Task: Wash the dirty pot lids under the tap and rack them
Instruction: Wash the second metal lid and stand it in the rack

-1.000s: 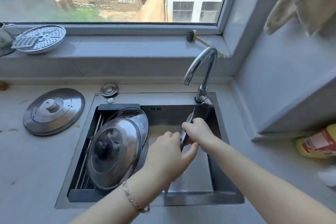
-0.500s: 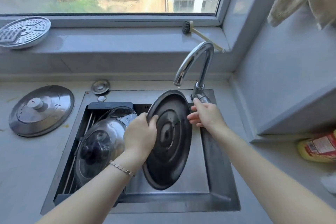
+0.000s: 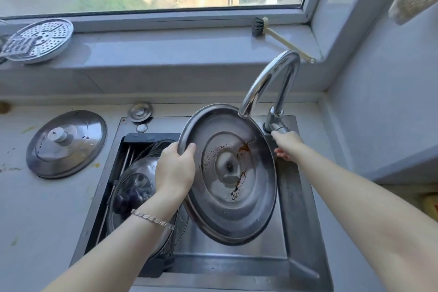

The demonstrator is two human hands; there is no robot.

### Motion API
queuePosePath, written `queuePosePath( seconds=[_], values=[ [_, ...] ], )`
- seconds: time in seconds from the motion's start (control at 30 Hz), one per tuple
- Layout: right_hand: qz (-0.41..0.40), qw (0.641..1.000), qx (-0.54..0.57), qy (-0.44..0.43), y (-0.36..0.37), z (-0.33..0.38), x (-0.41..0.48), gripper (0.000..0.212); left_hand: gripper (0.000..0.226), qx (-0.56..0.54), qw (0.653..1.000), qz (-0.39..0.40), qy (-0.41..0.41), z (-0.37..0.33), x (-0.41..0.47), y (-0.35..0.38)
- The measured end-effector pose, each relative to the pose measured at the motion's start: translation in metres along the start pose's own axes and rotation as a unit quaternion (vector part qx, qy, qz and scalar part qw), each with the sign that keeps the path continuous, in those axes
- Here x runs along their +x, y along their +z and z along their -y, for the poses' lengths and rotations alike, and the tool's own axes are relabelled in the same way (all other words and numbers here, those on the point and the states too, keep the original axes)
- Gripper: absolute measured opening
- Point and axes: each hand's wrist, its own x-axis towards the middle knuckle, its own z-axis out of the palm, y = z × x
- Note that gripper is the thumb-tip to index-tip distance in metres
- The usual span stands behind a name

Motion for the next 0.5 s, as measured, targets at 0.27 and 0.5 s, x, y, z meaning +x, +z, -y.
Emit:
queuePosePath(
  seconds=[0.27, 0.5],
  values=[
    [0.0, 0.999, 0.03, -0.034, -0.003, -0.013, 0.014, 0.023, 0.039, -0.051, 0.996, 0.018, -0.077, 0.009, 0.007, 0.006],
    [-0.009, 0.998, 0.054, -0.044, -0.006, -0.021, 0.019, 0.017, 0.025, -0.048, 0.995, 0.028, -0.088, 0.013, 0.009, 0.007]
  ],
)
